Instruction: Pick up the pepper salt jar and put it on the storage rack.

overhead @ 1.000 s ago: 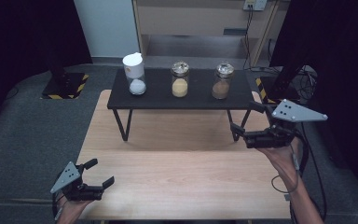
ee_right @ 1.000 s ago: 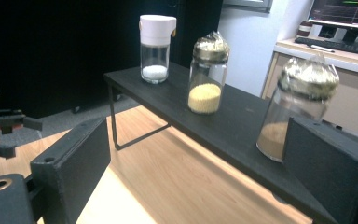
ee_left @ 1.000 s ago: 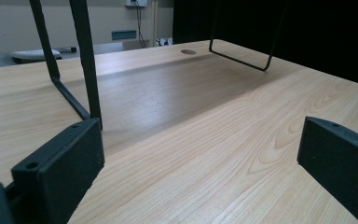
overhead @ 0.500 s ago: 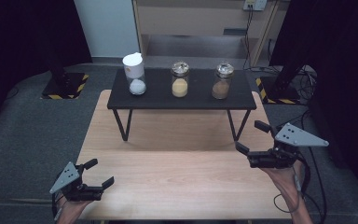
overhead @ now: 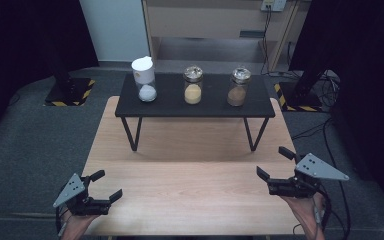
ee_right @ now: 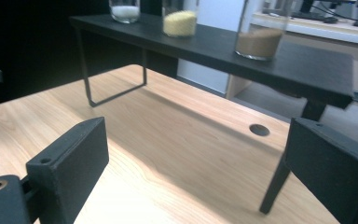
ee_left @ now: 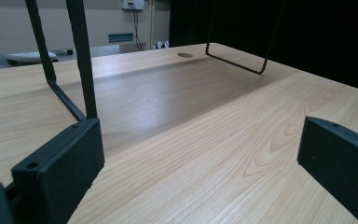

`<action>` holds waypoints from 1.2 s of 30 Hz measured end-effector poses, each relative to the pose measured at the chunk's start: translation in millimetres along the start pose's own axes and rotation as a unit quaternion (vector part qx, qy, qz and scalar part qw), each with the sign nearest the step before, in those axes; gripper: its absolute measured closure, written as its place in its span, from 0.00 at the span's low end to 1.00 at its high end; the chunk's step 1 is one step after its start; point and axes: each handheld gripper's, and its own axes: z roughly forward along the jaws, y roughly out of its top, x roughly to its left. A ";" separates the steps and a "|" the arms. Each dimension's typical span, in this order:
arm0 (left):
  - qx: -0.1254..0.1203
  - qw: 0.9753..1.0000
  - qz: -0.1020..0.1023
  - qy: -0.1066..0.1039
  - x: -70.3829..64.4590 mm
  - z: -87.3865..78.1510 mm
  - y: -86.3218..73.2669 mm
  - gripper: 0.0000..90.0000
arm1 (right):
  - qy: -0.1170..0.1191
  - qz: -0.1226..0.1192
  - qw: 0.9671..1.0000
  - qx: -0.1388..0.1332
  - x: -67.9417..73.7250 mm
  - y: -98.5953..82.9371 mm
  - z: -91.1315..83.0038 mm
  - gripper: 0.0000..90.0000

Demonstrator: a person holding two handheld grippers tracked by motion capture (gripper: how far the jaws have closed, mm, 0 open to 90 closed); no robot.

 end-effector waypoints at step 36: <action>-0.006 1.000 0.000 -0.003 0.8 -0.4 -1.4 0.00 | -0.058 0.031 0.997 0.035 12.1 -81.7 -5.0 0.07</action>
